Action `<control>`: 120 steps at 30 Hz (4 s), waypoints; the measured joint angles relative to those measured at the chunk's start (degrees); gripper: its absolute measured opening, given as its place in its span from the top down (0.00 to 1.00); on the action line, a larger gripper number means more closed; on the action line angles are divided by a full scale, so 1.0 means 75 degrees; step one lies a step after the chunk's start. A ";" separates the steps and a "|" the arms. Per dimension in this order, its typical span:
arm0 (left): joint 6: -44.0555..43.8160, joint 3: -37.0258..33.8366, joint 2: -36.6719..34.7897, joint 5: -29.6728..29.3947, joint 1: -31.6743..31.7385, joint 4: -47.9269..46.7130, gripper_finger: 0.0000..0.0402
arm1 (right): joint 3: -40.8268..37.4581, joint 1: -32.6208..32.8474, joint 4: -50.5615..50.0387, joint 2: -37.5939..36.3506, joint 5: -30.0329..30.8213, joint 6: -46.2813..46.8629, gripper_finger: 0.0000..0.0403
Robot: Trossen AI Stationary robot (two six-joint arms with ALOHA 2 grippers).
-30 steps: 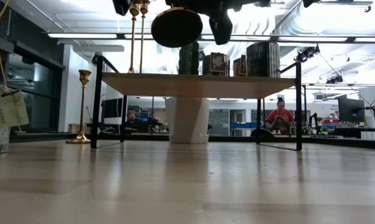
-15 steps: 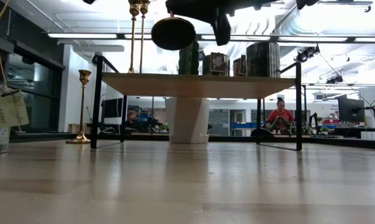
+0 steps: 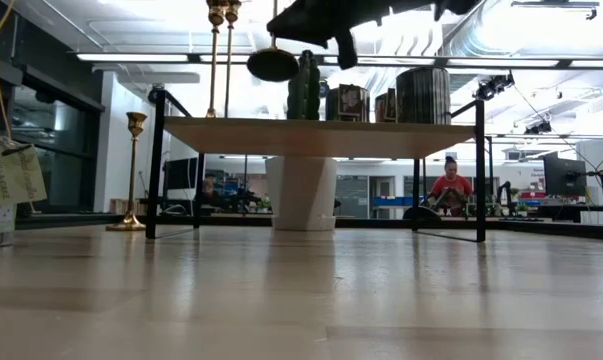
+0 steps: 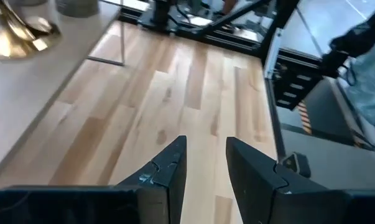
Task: Pick & Place candle stick holders
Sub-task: Put the gold candle holder on the shelf
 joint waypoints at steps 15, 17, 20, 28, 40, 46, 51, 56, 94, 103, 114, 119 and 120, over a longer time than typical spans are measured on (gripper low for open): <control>-0.0315 0.0000 0.0000 -0.0989 -0.0282 -0.0418 0.73 | 0.1072 -0.0602 -0.0062 0.1500 0.1680 0.0016 0.99; -0.0315 0.0000 0.0000 -0.1025 -0.0282 -0.0436 0.73 | 0.1165 -0.0601 -0.0017 0.1599 0.1956 0.0038 0.99; -0.0318 0.0000 0.0000 -0.1059 -0.0282 -0.0441 0.73 | 0.1191 -0.0633 -0.0002 0.1611 0.2213 0.0040 0.99; -0.0317 0.0000 0.0003 -0.1064 -0.0282 -0.0539 0.73 | 0.1191 -0.0868 0.0007 0.1618 0.1863 0.0040 0.99; -0.0315 0.0000 0.0003 -0.1058 -0.0282 -0.0552 0.73 | 0.1191 -0.0790 0.0051 0.1622 0.1322 0.0023 0.99; -0.0315 0.0000 0.0003 -0.1051 -0.0282 -0.0549 0.73 | 0.1192 -0.0784 0.0145 0.1622 0.0204 -0.0109 0.99; -0.0315 0.0000 0.0003 -0.0957 -0.0282 -0.0549 0.73 | 0.1191 -0.0970 0.0142 0.1622 -0.0863 -0.0430 0.99; -0.0315 0.0003 0.0003 -0.0953 -0.0282 -0.0543 0.73 | 0.1192 -0.1339 -0.0063 0.1623 -0.2122 -0.0446 0.99; -0.0318 0.0006 0.0006 -0.0780 -0.0282 -0.0538 0.73 | 0.1194 -0.2033 -0.0497 0.1625 -0.2806 -0.1420 0.99; -0.0318 0.0006 0.0006 -0.0781 -0.0282 -0.0535 0.73 | 0.1194 -0.2055 -0.0497 0.1625 -0.2784 -0.1418 0.96; -0.0318 0.0006 0.0006 -0.0781 -0.0281 -0.0535 0.73 | 0.1194 -0.2049 -0.0485 0.1625 -0.2587 -0.1420 0.90; -0.0318 0.0006 0.0006 -0.0780 -0.0282 -0.0535 0.73 | 0.1194 -0.2032 -0.0486 0.1625 -0.2343 -0.1444 0.90; -0.0318 0.0006 0.0006 -0.0778 -0.0282 -0.0537 0.73 | 0.1194 -0.2025 -0.0486 0.1625 -0.2249 -0.1447 0.90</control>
